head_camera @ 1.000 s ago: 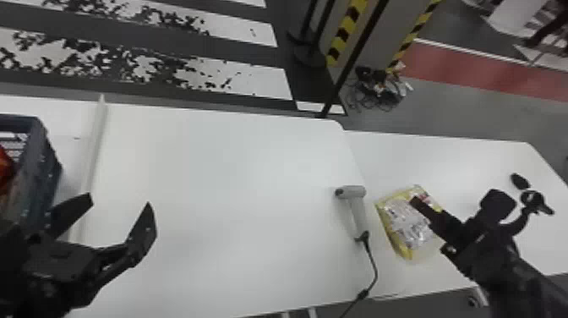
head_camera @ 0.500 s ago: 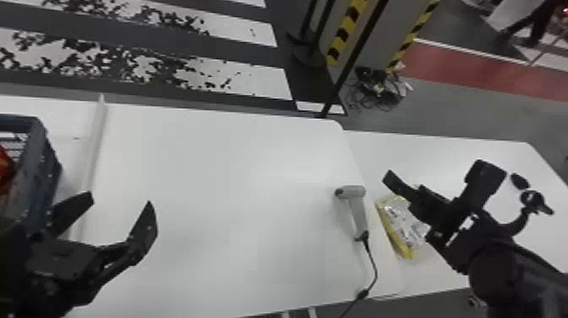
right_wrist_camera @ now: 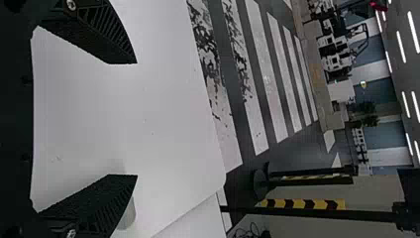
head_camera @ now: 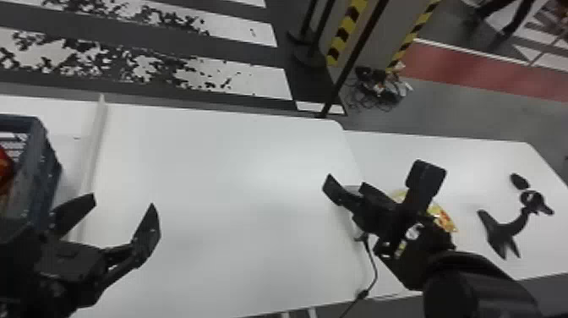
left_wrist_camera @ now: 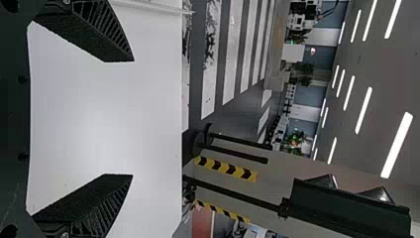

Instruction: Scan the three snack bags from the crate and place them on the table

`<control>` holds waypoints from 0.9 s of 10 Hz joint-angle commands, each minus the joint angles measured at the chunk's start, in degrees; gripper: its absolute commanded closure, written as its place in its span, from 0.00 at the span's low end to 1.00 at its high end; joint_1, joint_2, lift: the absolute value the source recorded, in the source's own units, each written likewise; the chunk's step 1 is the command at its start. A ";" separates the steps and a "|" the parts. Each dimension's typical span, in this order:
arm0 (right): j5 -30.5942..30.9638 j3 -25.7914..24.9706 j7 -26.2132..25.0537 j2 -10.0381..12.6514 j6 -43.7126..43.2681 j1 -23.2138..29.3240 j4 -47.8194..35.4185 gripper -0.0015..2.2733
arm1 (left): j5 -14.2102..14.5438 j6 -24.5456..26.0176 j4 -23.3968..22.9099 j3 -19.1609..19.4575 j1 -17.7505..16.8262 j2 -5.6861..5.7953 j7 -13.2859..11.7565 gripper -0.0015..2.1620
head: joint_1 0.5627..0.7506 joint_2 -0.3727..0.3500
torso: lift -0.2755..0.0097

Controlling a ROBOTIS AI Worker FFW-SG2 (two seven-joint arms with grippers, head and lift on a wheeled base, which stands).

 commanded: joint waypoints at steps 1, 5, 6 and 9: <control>0.21 4.00 0.04 1.24 -3.73 2.72 -0.59 0.03 | 0.00 0.14 0.04 -0.02 0.12 0.01 0.25 0.01 | 0.70 0.05 | 0.75; 6.89 14.02 -1.71 2.83 -29.57 11.77 1.96 0.03 | 0.00 0.14 0.13 -0.55 0.12 -0.17 0.60 0.01 | 0.70 0.18 | 0.75; 7.42 15.51 -1.71 3.09 -34.50 13.00 3.63 0.04 | 0.09 -0.03 0.40 -0.55 0.29 -0.17 0.69 0.01 | 0.70 0.18 | 0.75; 8.21 16.75 -1.63 3.09 -39.59 13.97 6.09 0.04 | 2.29 -2.14 -0.04 2.00 2.05 0.18 0.60 0.01 | 0.70 0.23 | 0.75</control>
